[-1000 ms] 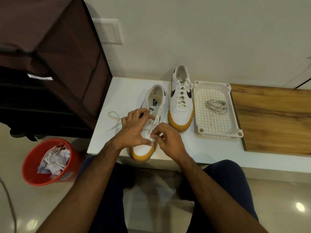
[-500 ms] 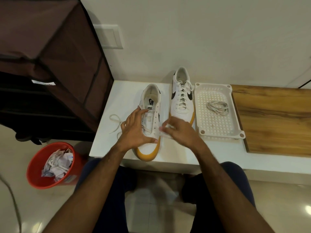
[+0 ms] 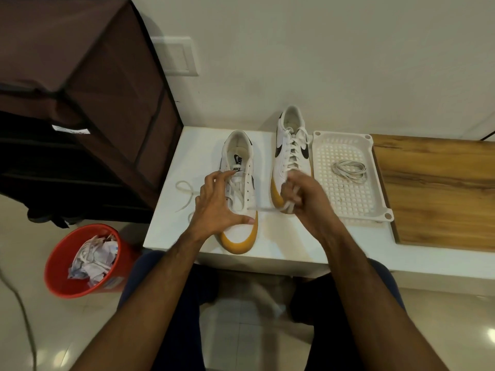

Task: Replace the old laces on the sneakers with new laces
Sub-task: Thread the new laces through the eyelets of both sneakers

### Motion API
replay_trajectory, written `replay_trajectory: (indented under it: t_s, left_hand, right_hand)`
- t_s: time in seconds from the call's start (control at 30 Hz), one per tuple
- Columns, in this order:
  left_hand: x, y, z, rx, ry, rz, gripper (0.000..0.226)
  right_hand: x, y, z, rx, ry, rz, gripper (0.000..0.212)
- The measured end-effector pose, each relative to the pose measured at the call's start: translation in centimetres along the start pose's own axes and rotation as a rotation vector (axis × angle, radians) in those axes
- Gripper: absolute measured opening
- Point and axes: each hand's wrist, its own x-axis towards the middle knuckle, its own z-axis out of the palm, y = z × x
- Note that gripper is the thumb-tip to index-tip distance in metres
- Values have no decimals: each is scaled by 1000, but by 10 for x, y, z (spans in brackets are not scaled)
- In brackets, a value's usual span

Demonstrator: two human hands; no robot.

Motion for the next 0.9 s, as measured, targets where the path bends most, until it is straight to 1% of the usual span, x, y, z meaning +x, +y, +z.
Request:
replay_trajectory:
  t_s: [0.03, 0.07, 0.1, 0.13, 0.2, 0.23, 0.33, 0.4, 0.43, 0.47, 0.5, 0.53, 0.6, 0.63, 0.67, 0.7, 0.73, 0.77, 0.83, 0.87, 0.9]
  left_hand:
    - [-1, 0, 0, 12, 22, 2, 126]
    - [-2, 2, 1, 29, 37, 1, 125]
    - [-3, 3, 1, 53, 50, 3, 125]
    - [-4, 4, 2, 78, 64, 10, 124]
    - [-6, 6, 1, 97, 96, 27, 124]
    - [-7, 7, 1, 90, 118, 39, 124]
    - [-6, 8, 1, 42, 149, 56, 129]
    - [-5, 8, 2, 11, 116, 5, 140]
    - [-4, 7, 2, -12, 91, -33, 145]
    - [-4, 6, 1, -43, 68, -65, 148]
    - [-4, 4, 0, -79, 45, -90, 150]
    - [-3, 3, 0, -104, 19, -107, 150]
    - [-2, 3, -1, -110, -22, -127, 148]
    - [-1, 2, -1, -105, -29, -131, 146]
    - [0, 2, 0, -104, -31, -135, 145]
    - [1, 0, 0, -107, -29, -136, 144]
    - [1, 0, 1, -112, -30, -133, 143]
    - [2, -1, 1, -112, -29, -129, 141]
    - [2, -2, 1, -94, -27, -115, 136]
    - [2, -1, 1, -84, -27, -107, 133]
    - [1, 0, 1, -75, -23, -96, 130]
  right_hand:
    - [2, 7, 1, -352, 80, 58, 32]
    - [4, 15, 3, -652, 120, 115, 32]
    - [4, 22, 6, -870, 107, 159, 35]
    - [6, 27, 10, -986, 76, 173, 40]
    - [8, 31, 17, -1012, 34, 169, 48]
    - [8, 31, 20, -1029, 18, 161, 47]
    - [11, 38, 25, -1182, -44, 110, 30]
    - [12, 43, 22, -1165, -83, 79, 17]
    - [13, 41, 18, -1111, -112, 54, 16]
    - [13, 37, 14, -1006, -149, 14, 16]
    - [12, 31, 11, -804, -186, -42, 17]
    - [9, 21, 7, -505, -203, -104, 15]
    - [2, 0, -1, 207, -228, -221, 13]
    - [-1, -8, -5, 483, -265, -262, 12]
    - [-2, -11, -9, 658, -277, -268, 11]
    - [-3, -11, -12, 720, -243, -235, 13]
    - [-2, -9, -14, 660, -158, -164, 18]
    - [-1, -5, -15, 454, -40, -84, 22]
    - [2, 6, -12, -204, 180, 59, 24]
    - [3, 13, -8, -470, 232, 126, 24]
    - [5, 18, -3, -645, 219, 171, 28]
